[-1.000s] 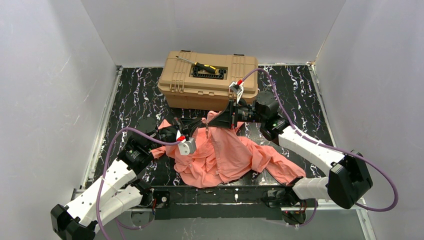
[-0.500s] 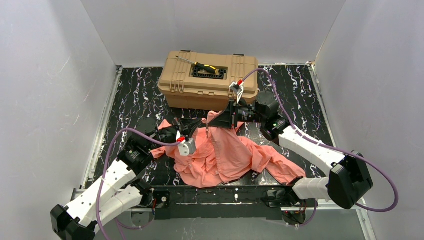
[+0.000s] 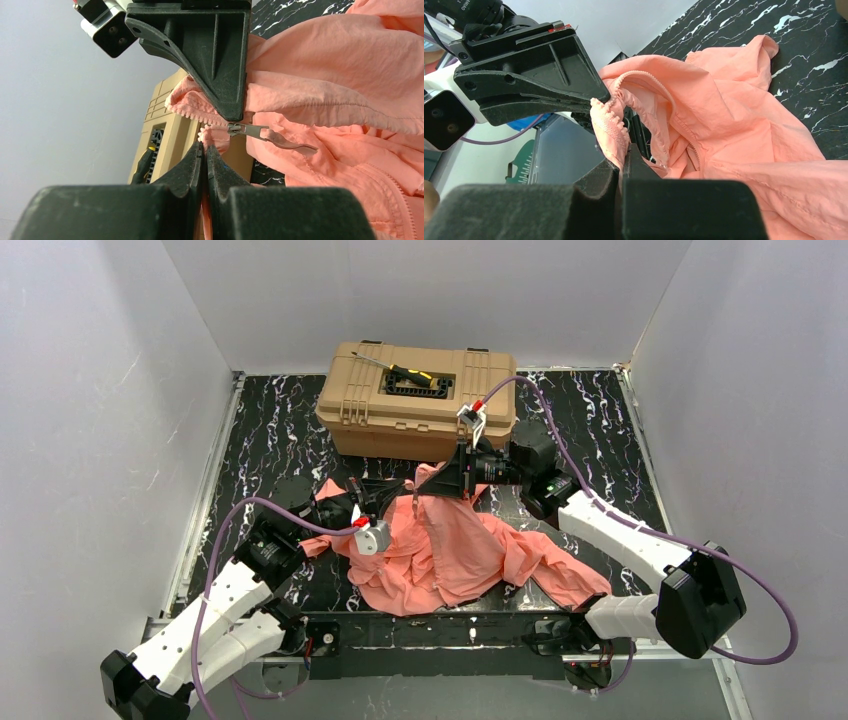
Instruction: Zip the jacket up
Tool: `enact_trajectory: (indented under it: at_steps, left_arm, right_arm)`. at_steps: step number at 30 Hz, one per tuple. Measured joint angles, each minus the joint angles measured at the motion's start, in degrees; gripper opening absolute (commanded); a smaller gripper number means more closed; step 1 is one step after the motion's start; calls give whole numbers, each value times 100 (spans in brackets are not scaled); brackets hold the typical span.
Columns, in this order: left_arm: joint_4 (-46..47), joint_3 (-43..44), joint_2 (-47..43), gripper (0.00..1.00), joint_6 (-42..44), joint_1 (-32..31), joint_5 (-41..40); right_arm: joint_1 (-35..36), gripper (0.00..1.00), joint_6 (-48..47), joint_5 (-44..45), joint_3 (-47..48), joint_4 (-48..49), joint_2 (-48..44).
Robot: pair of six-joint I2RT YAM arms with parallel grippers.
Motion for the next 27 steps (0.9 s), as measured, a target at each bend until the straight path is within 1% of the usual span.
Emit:
enact_trajectory:
  at_steps: [27]
  left_arm:
    - [-120,0,-2,0,39,0,120]
  right_arm:
    - [0,1,-7,-101,160,-42,-9]
